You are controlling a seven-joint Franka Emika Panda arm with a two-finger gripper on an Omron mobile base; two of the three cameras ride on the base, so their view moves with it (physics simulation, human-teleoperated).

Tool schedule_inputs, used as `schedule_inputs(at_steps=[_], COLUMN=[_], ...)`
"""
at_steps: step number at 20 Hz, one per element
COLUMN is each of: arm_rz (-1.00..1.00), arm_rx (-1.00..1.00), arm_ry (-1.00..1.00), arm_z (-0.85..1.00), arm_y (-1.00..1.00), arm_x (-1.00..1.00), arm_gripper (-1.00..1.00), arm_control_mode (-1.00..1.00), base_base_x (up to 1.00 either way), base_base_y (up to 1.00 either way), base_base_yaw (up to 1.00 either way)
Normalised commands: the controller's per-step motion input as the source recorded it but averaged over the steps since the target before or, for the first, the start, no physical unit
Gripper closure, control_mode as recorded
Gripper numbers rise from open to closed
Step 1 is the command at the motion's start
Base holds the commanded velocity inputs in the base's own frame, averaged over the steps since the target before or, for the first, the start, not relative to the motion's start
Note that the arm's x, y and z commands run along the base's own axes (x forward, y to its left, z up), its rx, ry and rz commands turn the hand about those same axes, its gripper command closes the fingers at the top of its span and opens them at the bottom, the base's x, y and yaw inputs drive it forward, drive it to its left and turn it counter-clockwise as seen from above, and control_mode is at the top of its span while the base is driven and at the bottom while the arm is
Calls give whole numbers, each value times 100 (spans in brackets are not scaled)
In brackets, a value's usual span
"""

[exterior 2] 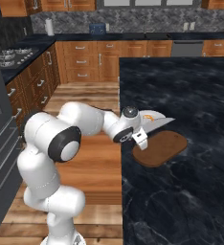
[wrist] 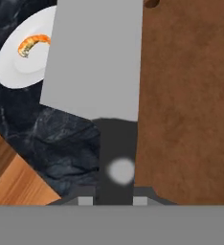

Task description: Pick up the knife from the drawer and place it on the cutting board. Then place the meat from the plate to the cutting board.

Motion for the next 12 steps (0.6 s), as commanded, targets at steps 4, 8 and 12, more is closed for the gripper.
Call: schedule_inputs(at_steps=[4, 8, 12], arm_rz=[0, 0, 0], arm_rx=[0, -4, -6], arm_ry=[7, 3, 4], arm_z=[-1, -14, -29], arm_y=[-40, -11, -39], arm_x=[24, 5, 0], arm_gripper=[100, 100, 100], arm_control_mode=[-100, -100, -100], base_base_x=[0, 0, 0], base_base_y=[0, 0, 0], base_base_yaw=[0, 0, 0])
